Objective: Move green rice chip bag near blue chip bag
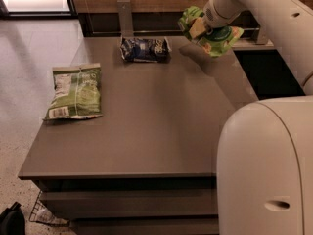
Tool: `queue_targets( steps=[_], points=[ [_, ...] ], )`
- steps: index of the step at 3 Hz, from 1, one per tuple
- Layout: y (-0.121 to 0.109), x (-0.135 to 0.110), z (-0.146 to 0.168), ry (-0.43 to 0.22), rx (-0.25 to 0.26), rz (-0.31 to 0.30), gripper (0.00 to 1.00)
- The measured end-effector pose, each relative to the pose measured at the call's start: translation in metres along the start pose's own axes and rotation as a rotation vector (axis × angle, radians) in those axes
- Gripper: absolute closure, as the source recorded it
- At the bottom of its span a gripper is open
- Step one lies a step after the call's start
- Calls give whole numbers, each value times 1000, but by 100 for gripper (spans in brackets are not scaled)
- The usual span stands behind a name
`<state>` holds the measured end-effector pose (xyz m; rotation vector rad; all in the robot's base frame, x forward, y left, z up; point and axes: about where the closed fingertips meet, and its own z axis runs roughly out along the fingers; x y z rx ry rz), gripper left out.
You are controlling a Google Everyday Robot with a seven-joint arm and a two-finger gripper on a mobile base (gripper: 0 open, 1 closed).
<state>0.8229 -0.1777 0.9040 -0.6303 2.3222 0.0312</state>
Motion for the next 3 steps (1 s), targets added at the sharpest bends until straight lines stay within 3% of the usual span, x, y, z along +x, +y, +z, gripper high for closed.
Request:
queue_targets(
  steps=[1,3],
  points=[
    [3,2,6,7,-6,-1,5],
    [4,2,7,9,-7,-2,0]
  ],
)
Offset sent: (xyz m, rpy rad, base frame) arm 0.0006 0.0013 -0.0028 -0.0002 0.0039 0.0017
